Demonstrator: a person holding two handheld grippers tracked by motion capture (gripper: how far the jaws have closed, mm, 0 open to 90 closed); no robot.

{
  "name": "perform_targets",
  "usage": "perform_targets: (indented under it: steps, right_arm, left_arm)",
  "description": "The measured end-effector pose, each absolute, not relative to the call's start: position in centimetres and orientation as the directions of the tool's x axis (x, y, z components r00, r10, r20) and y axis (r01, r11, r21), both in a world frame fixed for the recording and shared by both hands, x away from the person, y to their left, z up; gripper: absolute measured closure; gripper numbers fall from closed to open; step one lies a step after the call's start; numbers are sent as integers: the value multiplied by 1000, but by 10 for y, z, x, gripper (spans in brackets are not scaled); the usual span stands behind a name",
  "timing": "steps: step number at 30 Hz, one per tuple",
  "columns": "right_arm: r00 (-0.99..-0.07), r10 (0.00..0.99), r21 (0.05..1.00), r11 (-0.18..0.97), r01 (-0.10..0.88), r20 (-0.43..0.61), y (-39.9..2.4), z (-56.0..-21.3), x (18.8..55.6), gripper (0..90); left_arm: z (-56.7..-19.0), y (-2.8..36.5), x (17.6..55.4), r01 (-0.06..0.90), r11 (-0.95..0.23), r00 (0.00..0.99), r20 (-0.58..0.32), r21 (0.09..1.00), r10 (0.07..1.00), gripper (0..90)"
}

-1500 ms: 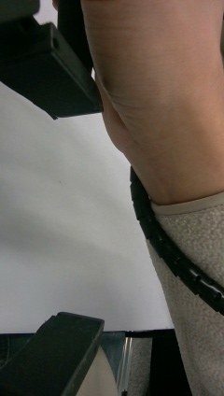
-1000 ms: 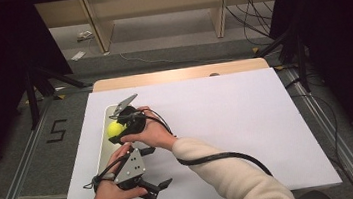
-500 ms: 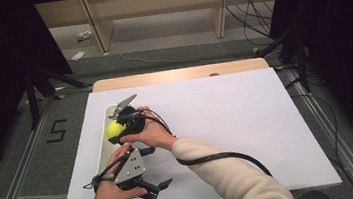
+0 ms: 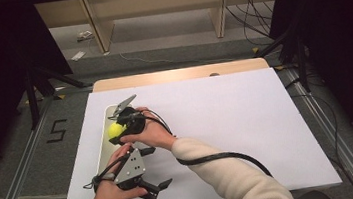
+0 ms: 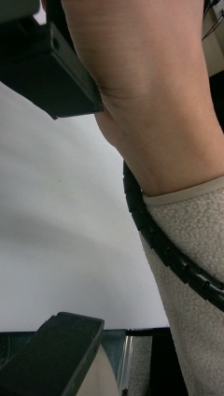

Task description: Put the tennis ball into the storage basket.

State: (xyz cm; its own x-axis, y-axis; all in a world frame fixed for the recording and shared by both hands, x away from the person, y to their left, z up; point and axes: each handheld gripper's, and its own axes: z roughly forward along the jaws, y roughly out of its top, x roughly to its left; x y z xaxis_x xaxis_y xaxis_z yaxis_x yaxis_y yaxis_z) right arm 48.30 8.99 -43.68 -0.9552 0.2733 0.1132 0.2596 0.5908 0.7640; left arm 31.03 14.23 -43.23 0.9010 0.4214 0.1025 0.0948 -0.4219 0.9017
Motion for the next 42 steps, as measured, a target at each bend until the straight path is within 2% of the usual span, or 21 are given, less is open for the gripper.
perform_targets:
  steps: [4, 22, 42]
  right_arm:
    - [-951, 286, 783, 563, 264, 115, 89, -433, 484, 154]
    - [-939, 327, 824, 501, 265, 103, 59, -413, 486, 157]
    - [-912, 399, 850, 444, 284, 96, -8, -394, 484, 156]
  left_arm:
    - [-432, 142, 310, 95, -422, 901, 102, 902, 421, 0]
    - [-433, 142, 310, 98, -421, 902, 98, 902, 421, 0]
    - [-433, 142, 311, 104, -418, 900, 93, 902, 425, 0]
